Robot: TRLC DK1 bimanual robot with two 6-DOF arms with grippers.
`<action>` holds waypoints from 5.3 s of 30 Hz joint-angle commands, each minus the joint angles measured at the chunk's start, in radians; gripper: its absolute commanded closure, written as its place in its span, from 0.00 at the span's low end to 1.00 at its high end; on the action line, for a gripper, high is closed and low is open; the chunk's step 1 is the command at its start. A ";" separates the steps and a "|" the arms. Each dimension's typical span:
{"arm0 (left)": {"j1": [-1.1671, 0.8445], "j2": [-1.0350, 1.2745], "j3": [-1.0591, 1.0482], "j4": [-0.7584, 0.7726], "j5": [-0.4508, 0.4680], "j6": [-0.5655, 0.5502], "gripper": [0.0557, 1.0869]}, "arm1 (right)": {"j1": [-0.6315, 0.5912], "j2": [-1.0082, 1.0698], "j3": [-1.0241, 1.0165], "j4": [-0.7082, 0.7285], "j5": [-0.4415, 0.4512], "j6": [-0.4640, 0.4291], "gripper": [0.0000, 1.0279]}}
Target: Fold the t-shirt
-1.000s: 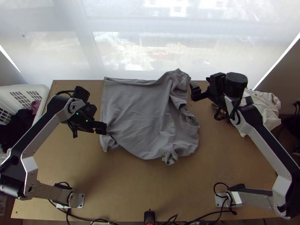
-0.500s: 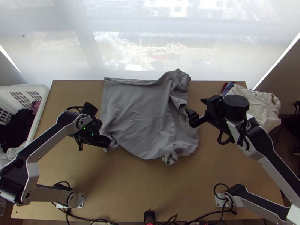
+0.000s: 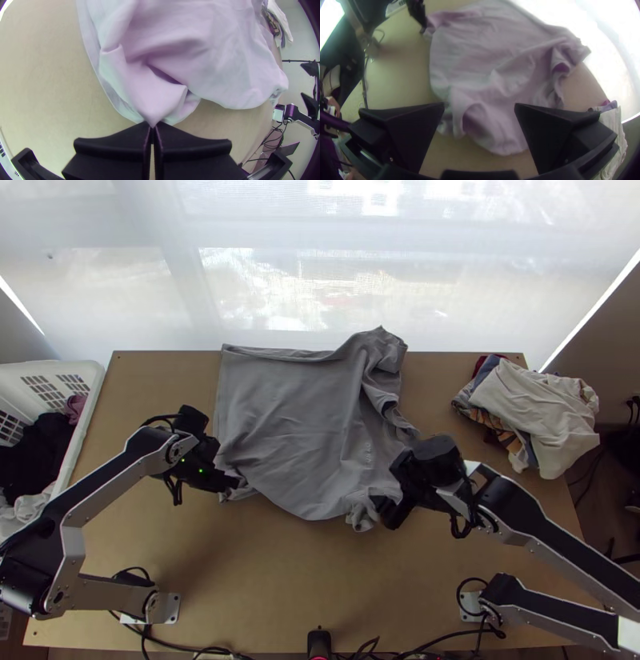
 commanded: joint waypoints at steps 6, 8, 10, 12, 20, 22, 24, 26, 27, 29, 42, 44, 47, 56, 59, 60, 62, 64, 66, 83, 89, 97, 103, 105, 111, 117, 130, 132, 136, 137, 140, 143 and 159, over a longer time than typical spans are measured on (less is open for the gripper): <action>0.048 -0.050 0.047 -0.004 0.008 0.002 0.97 | 0.172 0.067 -0.092 -0.146 -0.048 -0.061 0.10; 0.056 -0.053 0.056 -0.009 0.008 0.002 0.97 | 0.181 0.077 -0.089 -0.143 -0.048 -0.059 0.10; 0.066 -0.059 0.059 -0.011 0.006 0.004 0.97 | 0.190 0.087 -0.086 -0.138 -0.060 -0.059 0.15; 0.079 -0.059 0.062 -0.011 0.006 0.005 0.97 | 0.201 0.094 -0.081 -0.135 -0.071 -0.055 0.15; 0.103 -0.058 0.062 -0.011 0.008 0.016 0.97 | 0.208 0.177 -0.081 -0.071 -0.074 -0.053 0.19; 0.103 -0.055 0.062 -0.011 0.008 0.015 0.97 | 0.207 0.219 -0.072 -0.052 -0.077 -0.056 0.27; 0.103 -0.053 0.061 -0.011 0.008 0.013 0.97 | 0.208 0.254 -0.066 -0.034 -0.091 -0.056 0.32; 0.105 -0.055 0.061 -0.011 0.006 0.013 0.97 | 0.210 0.285 -0.066 0.001 -0.091 -0.050 0.32; 0.108 -0.055 0.059 -0.014 0.008 0.013 0.97 | 0.211 0.301 -0.066 0.015 -0.091 -0.050 0.33; 0.115 -0.055 0.059 -0.017 0.006 0.016 0.97 | 0.210 0.332 -0.067 0.047 -0.091 -0.050 0.39; 0.132 -0.038 0.067 -0.020 0.008 0.031 0.97 | 0.056 0.315 -0.078 0.144 -0.094 -0.050 0.97; 0.135 -0.044 0.067 -0.029 0.006 0.039 0.97 | 0.021 0.266 -0.077 0.139 -0.094 -0.050 0.97; 0.149 -0.056 0.067 -0.044 0.008 0.051 0.97 | -0.023 0.209 -0.058 0.092 -0.094 -0.056 0.97; 0.186 -0.155 0.067 -0.136 0.029 0.084 0.97 | -0.023 0.044 0.008 -0.089 -0.097 -0.063 0.97; 0.201 -0.202 0.068 -0.178 0.043 0.101 0.97 | 0.015 0.002 0.037 -0.171 -0.097 -0.064 0.97; 0.204 -0.219 0.068 -0.193 0.049 0.105 0.97 | 0.035 -0.008 0.046 -0.203 -0.097 -0.064 0.97; 0.207 -0.248 0.073 -0.227 0.059 0.114 0.97 | 0.072 -0.030 0.069 -0.267 -0.100 -0.066 0.97; 0.220 -0.276 0.079 -0.265 0.062 0.134 0.97 | 0.106 -0.042 0.098 -0.341 -0.119 -0.070 0.97; 0.241 -0.300 0.082 -0.296 0.068 0.157 0.97 | 0.133 -0.047 0.129 -0.408 -0.137 -0.075 0.97; 0.424 -0.441 -0.030 -0.578 0.048 0.536 0.97 | 0.322 -0.076 0.210 -0.757 -0.292 -0.009 0.97; 0.428 -0.498 -0.150 -0.604 -0.046 0.624 0.96 | 0.353 -0.091 0.126 -0.757 -0.340 0.016 0.97; 0.382 -0.498 -0.205 -0.623 -0.096 0.660 0.97 | 0.359 -0.048 0.077 -0.735 -0.376 -0.003 0.97; 0.321 -0.460 -0.140 -0.592 -0.061 0.598 0.82 | 0.339 0.011 0.135 -0.646 -0.376 -0.001 0.80; 0.310 -0.454 -0.114 -0.584 -0.038 0.584 0.43 | 0.323 0.010 0.137 -0.620 -0.375 0.002 0.60; 0.312 -0.423 -0.044 -0.577 -0.023 0.564 0.06 | 0.257 0.002 0.111 -0.606 -0.375 0.008 0.14; 0.398 -0.168 0.205 -0.471 0.060 0.490 0.06 | 0.000 0.051 0.177 -0.597 -0.375 -0.081 0.12; 0.279 0.605 0.990 -0.221 -0.012 0.107 0.07 | -0.194 0.219 0.305 -0.382 -0.376 -0.036 0.12; 0.252 0.709 1.104 -0.239 -0.046 0.093 0.08 | -0.190 0.220 0.296 -0.355 -0.375 -0.020 0.12; 0.227 0.859 1.280 -0.279 -0.083 0.074 0.10 | -0.190 0.225 0.281 -0.318 -0.375 -0.003 0.12; 0.221 0.878 1.289 -0.271 -0.098 0.073 0.11 | -0.194 0.226 0.276 -0.310 -0.375 0.002 0.12; 0.218 0.904 1.291 -0.262 -0.118 0.070 0.21 | -0.197 0.226 0.267 -0.301 -0.375 0.007 0.12; 0.226 0.912 1.289 -0.262 -0.118 0.053 0.31 | -0.203 0.226 0.261 -0.298 -0.373 0.005 0.12; 0.212 0.904 1.285 -0.302 -0.118 0.028 0.67 | -0.272 0.254 0.264 -0.218 -0.369 -0.007 0.12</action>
